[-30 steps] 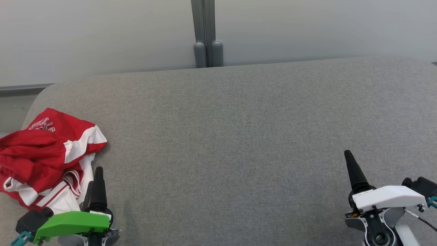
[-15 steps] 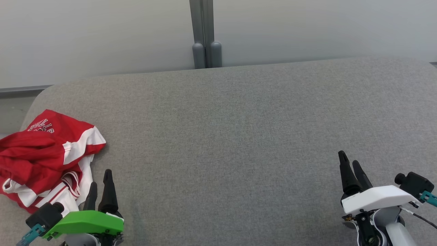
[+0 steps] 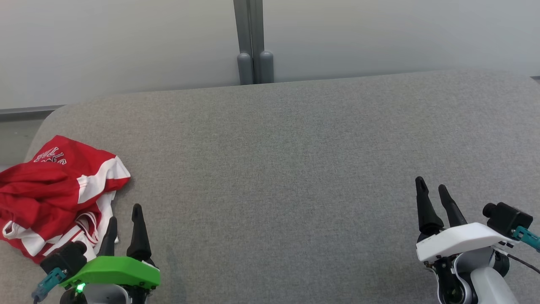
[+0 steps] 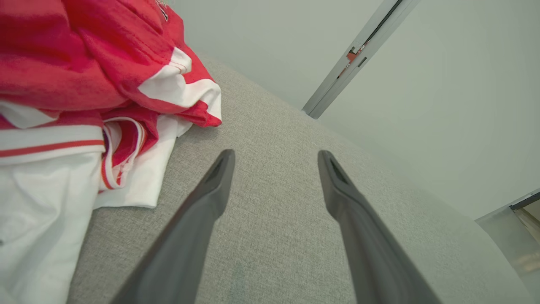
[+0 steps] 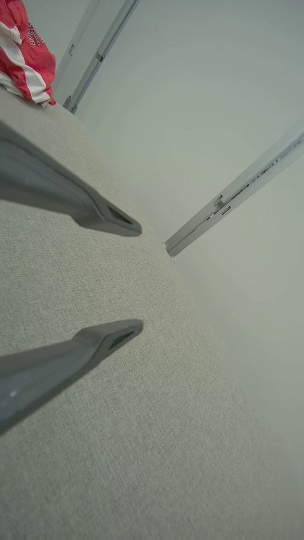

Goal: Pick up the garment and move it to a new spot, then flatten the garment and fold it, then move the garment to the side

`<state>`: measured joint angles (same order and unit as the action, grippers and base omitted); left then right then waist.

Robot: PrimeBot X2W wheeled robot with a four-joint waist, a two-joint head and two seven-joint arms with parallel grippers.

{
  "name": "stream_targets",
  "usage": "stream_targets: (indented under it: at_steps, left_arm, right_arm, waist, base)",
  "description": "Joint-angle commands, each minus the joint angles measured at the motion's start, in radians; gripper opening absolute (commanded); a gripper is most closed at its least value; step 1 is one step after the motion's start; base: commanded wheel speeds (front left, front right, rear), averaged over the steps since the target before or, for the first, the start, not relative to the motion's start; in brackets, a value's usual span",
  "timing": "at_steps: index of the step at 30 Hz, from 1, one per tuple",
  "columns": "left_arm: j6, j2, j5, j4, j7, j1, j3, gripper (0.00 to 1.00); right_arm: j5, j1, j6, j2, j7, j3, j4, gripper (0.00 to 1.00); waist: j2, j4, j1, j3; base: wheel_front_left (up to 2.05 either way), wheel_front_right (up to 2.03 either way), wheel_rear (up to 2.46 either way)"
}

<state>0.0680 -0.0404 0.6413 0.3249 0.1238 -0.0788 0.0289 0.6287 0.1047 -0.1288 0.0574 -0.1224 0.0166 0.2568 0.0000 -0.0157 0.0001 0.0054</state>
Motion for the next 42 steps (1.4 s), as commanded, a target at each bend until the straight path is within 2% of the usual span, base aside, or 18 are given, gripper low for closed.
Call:
stream_targets:
  at_steps: [1,20,42]
  left_arm:
    - [-0.006,-0.008,-0.037,-0.014,0.009,-0.023,-0.002,1.00]
    - [-0.013,-0.010,-0.266,0.005,0.057,-0.003,-0.019,1.00]
    - [-0.029,-0.012,-0.423,0.042,0.104,0.000,-0.028,1.00]
  right_arm:
    - [-0.034,0.018,-0.002,0.002,-0.010,-0.001,-0.015,1.00]
    - [-0.285,-0.001,-0.003,-0.004,-0.059,-0.002,0.012,1.00]
    - [-0.470,-0.010,-0.002,-0.006,-0.105,0.017,0.030,1.00]
  waist:
    - [0.0000,0.000,0.0000,0.000]
    - [0.0000,0.000,0.0000,-0.005]
    - [0.0000,0.001,-0.0001,-0.014]
  base:
    - [0.00,0.00,0.00]
    - [0.00,0.00,0.00]
    - [0.00,0.00,0.00]
